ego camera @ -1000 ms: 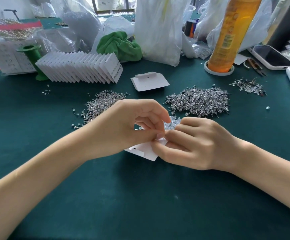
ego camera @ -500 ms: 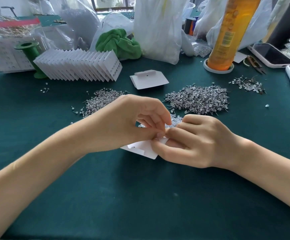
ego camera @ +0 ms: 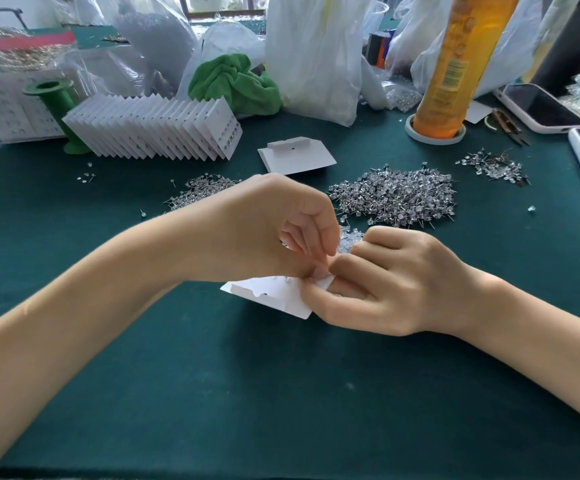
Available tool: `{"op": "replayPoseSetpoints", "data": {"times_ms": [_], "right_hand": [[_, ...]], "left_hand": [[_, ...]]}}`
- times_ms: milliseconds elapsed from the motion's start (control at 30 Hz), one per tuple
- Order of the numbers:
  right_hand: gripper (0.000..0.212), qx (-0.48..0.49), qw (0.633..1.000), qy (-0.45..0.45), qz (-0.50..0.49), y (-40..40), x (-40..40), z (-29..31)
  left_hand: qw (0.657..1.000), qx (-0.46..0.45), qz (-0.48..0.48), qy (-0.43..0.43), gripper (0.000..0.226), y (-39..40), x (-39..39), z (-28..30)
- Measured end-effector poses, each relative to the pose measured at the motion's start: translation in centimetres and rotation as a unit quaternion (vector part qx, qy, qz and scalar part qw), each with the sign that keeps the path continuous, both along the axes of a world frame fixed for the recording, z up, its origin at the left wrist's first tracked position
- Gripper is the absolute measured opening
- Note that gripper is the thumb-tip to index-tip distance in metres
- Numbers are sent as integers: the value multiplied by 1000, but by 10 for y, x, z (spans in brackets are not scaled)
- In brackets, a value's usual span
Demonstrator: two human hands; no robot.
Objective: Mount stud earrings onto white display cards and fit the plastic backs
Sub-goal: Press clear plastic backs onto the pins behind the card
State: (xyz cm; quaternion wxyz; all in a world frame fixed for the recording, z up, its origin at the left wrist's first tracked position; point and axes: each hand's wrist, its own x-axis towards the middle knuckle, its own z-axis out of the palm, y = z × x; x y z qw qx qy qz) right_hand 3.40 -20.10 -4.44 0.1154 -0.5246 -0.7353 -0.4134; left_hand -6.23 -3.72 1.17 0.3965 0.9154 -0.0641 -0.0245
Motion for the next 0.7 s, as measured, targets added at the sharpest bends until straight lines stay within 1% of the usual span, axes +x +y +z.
{"op": "replayPoseSetpoints", "data": {"times_ms": [100, 167, 200, 233, 333, 400, 433, 500, 567, 633, 700], "right_hand": [[20, 4, 1000, 8, -8, 0, 0, 1], [17, 4, 999, 42, -9, 0, 3, 2], [16, 3, 998, 65, -7, -1, 6, 3], [16, 2, 996, 91, -6, -2, 10, 4], [12, 7, 984, 174, -21, -2, 17, 4], [9, 21, 966, 255, -40, -1, 20, 4], [15, 24, 949, 311, -49, 0, 20, 4], [29, 5, 894, 446, -47, 1, 20, 7], [36, -17, 833, 551, -46, 3, 21, 9], [33, -45, 786, 614, -56, 7, 26, 11], [20, -74, 749, 656, -59, 16, 36, 15]], "left_hand": [[1000, -10, -3, 18, 20, 0, 2, 0], [999, -48, 2, 16, 15, 2, 2, 1], [997, -73, 15, 4, 10, 5, 2, 3], [995, -94, 37, -13, 10, 9, 2, 4], [983, -134, 116, -46, 34, 27, -2, 11], [983, -115, 132, -58, 38, 37, -11, 12], [985, -88, 139, -60, 37, 40, -15, 10], [984, -60, 162, -53, 34, 44, -21, 3], [977, -97, 187, -44, 27, 45, -23, -4], [969, -117, 212, -55, 14, 45, -20, -8], [960, -112, 243, -77, 4, 47, -17, -10]]}}
